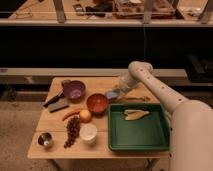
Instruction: Wipe table surface with sponge
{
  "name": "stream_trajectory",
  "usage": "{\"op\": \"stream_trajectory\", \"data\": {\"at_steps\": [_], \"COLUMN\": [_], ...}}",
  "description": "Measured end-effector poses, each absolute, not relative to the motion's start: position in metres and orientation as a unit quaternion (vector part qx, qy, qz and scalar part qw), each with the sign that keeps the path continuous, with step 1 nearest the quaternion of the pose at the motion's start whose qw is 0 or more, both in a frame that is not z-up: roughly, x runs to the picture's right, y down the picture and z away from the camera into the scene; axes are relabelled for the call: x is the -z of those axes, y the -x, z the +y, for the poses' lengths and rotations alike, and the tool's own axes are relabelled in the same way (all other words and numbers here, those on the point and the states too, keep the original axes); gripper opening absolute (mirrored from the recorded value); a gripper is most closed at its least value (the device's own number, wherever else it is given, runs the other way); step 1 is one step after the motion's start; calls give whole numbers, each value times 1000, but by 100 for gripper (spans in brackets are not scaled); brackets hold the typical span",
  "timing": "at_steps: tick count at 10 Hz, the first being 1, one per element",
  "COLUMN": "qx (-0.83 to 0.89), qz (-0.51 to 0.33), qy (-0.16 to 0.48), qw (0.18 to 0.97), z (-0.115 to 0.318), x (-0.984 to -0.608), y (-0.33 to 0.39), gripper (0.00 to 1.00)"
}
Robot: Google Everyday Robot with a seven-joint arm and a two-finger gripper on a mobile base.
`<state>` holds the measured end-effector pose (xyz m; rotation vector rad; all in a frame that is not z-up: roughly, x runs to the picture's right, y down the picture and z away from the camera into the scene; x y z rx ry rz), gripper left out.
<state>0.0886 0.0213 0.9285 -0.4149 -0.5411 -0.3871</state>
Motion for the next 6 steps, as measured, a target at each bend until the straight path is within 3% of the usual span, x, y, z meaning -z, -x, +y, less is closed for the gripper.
{"op": "stream_trajectory", "data": {"at_steps": [6], "qx": [179], "qz": [-253], "qy": [207], "qw": [928], "z": [33], "x": [-951], "y": [-96], "gripper": [0]}}
